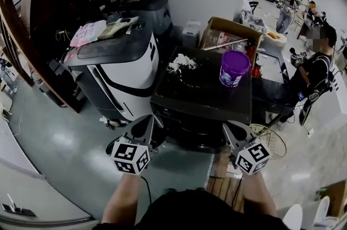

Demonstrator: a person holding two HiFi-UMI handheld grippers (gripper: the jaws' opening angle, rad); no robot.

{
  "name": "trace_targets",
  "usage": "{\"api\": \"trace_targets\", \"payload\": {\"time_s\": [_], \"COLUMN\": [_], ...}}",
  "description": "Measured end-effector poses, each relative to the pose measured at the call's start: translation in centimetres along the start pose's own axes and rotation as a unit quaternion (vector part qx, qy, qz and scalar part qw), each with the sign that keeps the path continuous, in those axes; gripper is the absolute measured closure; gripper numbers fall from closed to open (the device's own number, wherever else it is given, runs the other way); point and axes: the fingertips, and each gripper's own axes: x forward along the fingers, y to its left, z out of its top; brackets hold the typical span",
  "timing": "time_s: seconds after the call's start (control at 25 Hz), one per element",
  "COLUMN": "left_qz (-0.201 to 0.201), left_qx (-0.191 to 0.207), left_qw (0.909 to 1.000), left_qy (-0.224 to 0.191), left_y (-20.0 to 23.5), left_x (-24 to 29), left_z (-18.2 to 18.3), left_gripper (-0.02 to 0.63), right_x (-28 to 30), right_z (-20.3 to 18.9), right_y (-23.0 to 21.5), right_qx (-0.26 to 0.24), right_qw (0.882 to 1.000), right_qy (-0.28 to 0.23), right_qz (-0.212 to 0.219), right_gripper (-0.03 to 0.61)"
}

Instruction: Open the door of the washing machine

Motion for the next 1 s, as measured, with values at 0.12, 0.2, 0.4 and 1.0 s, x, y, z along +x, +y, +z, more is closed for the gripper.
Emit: {"api": "trace_targets", "payload": {"time_s": [0.12, 0.2, 0.4, 1.0], "left_qz": [-0.003, -0.004, -0.004, -0.005], "left_qx": [-0.008, -0.013, -0.018, -0.018], "left_qw": [0.9999, 0.9998, 0.9997, 0.9994], "left_qy": [0.005, 0.011, 0.016, 0.030], "left_y": [-0.4, -0.7, -1.3, -2.3], "left_x": [0.1, 0.0, -0.3, -0.9], "left_z": [-0.4, -0.8, -1.4, -2.7], "left_gripper": [0.595, 0.595, 0.595, 0.595], "right_x": [-0.8, -1.3, -2.0, -2.7], "right_z": [0.5, 0.6, 0.5, -0.3], "right_y": [-0.3, -0.3, 0.0, 1.3], "right_qx": [-0.036, -0.038, -0.033, -0.025], "right_qw": [0.999, 0.999, 0.999, 1.000], "right_qy": [-0.009, -0.009, -0.007, -0.007], "right_qz": [-0.014, -0.019, -0.013, 0.008], "right_gripper": [0.563, 0.563, 0.565, 0.563]}}
